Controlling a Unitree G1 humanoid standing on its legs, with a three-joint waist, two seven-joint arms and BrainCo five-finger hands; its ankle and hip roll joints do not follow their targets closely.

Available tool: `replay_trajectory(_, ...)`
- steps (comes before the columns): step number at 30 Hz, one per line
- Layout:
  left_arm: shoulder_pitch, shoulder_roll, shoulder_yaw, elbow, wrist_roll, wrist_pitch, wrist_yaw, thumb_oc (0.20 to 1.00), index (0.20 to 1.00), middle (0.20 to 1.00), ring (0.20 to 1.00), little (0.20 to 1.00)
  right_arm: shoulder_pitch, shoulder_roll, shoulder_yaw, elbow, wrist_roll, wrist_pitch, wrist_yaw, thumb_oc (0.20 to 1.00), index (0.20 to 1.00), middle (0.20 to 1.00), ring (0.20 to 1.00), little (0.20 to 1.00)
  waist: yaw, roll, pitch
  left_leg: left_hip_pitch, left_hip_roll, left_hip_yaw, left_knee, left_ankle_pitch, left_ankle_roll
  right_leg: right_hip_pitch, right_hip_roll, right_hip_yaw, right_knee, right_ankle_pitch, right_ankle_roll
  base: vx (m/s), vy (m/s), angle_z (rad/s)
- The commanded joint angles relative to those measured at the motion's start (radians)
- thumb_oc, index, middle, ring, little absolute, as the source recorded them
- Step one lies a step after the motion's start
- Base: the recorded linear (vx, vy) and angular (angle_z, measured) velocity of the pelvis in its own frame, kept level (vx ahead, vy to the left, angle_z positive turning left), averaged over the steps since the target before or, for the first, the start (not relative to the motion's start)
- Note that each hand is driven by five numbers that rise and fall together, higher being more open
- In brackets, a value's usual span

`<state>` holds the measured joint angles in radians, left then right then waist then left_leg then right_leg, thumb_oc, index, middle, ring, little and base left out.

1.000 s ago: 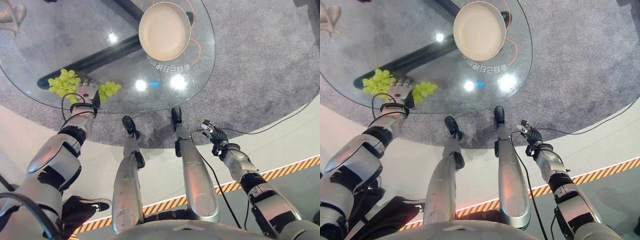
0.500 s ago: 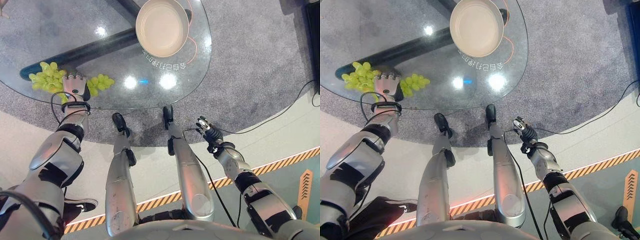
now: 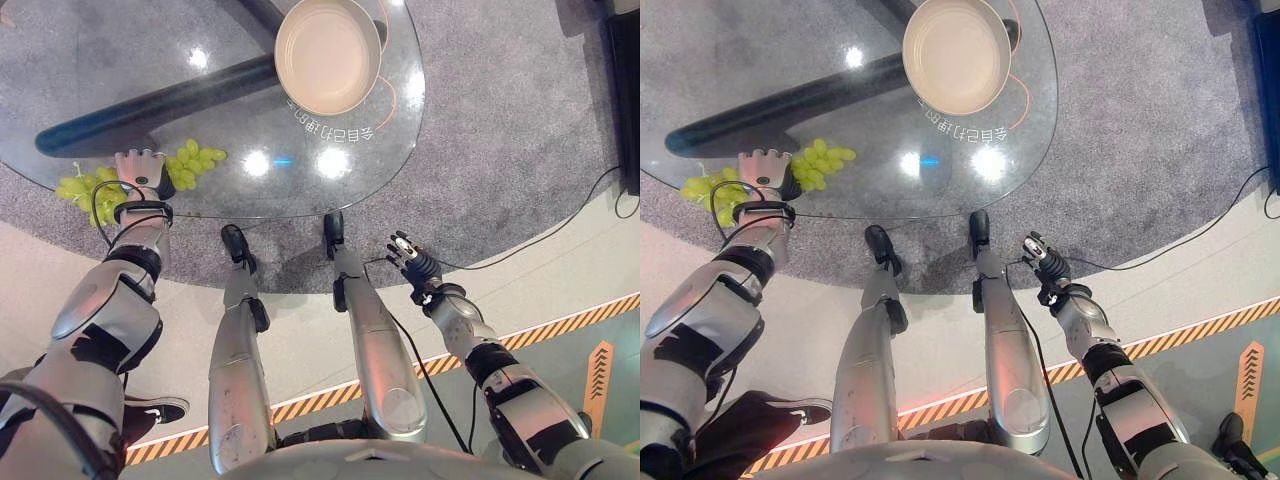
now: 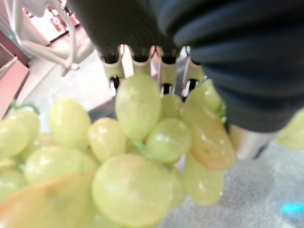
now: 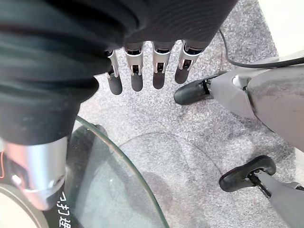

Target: Pick up fruits into the plate

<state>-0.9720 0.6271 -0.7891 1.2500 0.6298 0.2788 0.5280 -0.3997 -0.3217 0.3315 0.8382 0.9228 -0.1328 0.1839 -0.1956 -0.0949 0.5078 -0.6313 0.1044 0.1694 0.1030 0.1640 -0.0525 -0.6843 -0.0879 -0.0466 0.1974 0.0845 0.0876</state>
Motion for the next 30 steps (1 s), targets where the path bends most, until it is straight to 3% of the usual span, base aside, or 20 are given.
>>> replay_trajectory(1, -0.037, 0.025, 0.056, 0.013, -0.024, -0.007, 0.036, 0.2, 0.2, 0.2, 0.2, 0.2, 0.036, 0.003, 0.014, -0.041, 0.017, -0.028, 0.016, 1.0, 1.0, 1.0, 1.0, 1.0, 0.015, 0.001, 0.012, 0.05, -0.06, -0.006, 0.039, -0.106, 0.0, 0.022, 0.11, -0.007, 0.05, -0.03, -0.033, 0.0, 0.0, 0.0)
replay_trajectory(12, -0.018, 0.043, 0.126, -0.123, -0.237, -0.114, 0.044, 0.2, 0.2, 0.2, 0.2, 0.2, 0.06, -0.004, -0.002, -0.065, 0.005, -0.022, -0.001, 1.0, 1.0, 1.0, 1.0, 1.0, 0.028, 0.042, 0.012, 0.14, -0.066, -0.004, -0.003, -0.098, 0.002, 0.098, 0.095, -0.009, 0.033, -0.045, -0.031, 0.01, 0.005, -0.01)
replay_trajectory(22, 0.042, 0.055, 0.244, -0.317, -0.43, -0.216, -0.023, 0.2, 0.2, 0.2, 0.2, 0.2, 0.125, -0.003, -0.033, -0.111, -0.02, -0.022, -0.018, 1.0, 1.0, 1.0, 1.0, 1.0, 0.044, 0.078, 0.012, 0.248, -0.073, -0.002, -0.034, -0.102, 0.007, 0.203, 0.068, -0.034, 0.007, -0.053, -0.023, 0.03, 0.0, 0.01)
replay_trajectory(27, 0.087, 0.06, 0.299, -0.431, -0.547, -0.282, -0.099, 0.2, 0.2, 0.2, 0.2, 0.2, 0.158, -0.008, -0.05, -0.15, -0.032, -0.028, -0.019, 1.0, 1.0, 1.0, 1.0, 1.0, 0.051, 0.094, 0.012, 0.322, -0.077, -0.005, -0.042, -0.115, 0.011, 0.275, 0.057, -0.044, 0.002, -0.067, -0.02, 0.06, -0.003, 0.06)
replay_trajectory(30, 0.149, 0.071, 0.33, -0.546, -0.626, -0.325, -0.195, 0.2, 0.2, 0.2, 0.2, 0.2, 0.186, -0.011, -0.055, -0.206, -0.051, -0.053, -0.014, 1.0, 1.0, 1.0, 1.0, 1.0, 0.058, 0.1, -0.005, 0.375, -0.081, -0.012, -0.049, -0.129, 0.014, 0.33, 0.049, -0.048, -0.002, -0.084, -0.018, 0.08, -0.021, 0.03)
